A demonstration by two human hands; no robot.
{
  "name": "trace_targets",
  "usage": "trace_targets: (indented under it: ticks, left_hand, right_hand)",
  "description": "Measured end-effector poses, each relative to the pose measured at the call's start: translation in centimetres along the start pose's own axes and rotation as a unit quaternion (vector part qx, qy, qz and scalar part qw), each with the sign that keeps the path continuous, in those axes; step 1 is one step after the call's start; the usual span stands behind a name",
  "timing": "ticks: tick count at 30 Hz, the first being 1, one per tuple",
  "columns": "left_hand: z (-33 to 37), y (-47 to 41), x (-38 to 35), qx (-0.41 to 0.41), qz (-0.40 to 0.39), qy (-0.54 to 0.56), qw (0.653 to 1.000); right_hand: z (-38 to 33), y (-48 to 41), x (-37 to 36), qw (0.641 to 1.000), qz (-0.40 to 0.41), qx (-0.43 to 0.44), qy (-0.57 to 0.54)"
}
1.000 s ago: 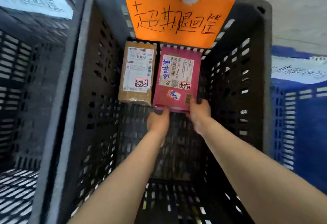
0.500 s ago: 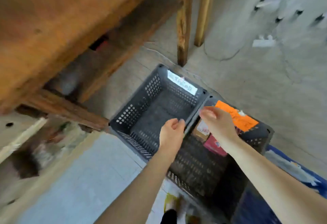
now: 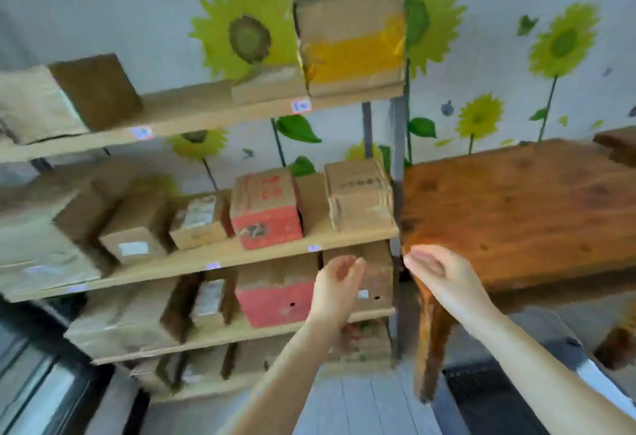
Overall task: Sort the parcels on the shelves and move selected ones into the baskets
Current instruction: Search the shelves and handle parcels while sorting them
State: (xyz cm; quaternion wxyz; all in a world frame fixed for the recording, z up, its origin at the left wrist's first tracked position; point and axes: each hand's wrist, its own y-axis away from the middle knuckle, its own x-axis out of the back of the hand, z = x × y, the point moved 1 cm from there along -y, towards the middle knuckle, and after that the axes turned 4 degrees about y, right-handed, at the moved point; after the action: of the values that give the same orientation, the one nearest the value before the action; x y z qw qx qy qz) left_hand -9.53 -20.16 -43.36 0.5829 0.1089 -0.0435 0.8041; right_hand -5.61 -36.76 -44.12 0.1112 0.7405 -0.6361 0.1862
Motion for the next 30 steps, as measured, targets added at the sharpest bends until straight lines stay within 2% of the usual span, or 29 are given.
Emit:
trace_targets:
  ticks: [5,9,14,19,23,25,27,30]
  left_hand:
    - [4.2,-2.1,13.4,-0.053,0.067,0.010,0.996]
    - [7.0,-4.4,18.4,-0.099,0.077,0.013,0.992]
    - [11.8,-9.5,20.7,-0.162,0.093,0.009,0.982]
    - [16.6,-16.5,20.8,-0.219,0.112,-0.104,0.964]
    - [18.8,-21.5,19.9,-0.172,0.153,-0.201,0.952]
    - [19.2,-23.3,19.4,-0.152,0.165,-0.268,0.937]
    - [19.2,-24.6,19.1,-0.151,0.168,-0.311,0.923]
    - [18.7,-25.0,19.8,-0.153,0.172,-0.322,0.918]
  right_hand:
    - [-11.0,-2.4,-6.9,0.995,-0.001,0.100,0.015]
    - [-16.7,-5.1,-9.1,0.986,0.015,0.164,0.037]
    - [-22.4,-10.8,-9.5,0.967,0.053,0.222,0.113]
    - [-24.5,-17.1,-9.8,0.924,0.086,0.265,0.261]
    - [-24.8,-21.2,-10.9,0.884,0.046,0.281,0.371]
    - [-24.9,-22.8,-11.3,0.864,0.056,0.293,0.406]
    - [-25.0,-23.4,-11.7,0.854,0.079,0.314,0.406]
    - [-25.3,-23.5,-11.9,0.860,0.081,0.337,0.375]
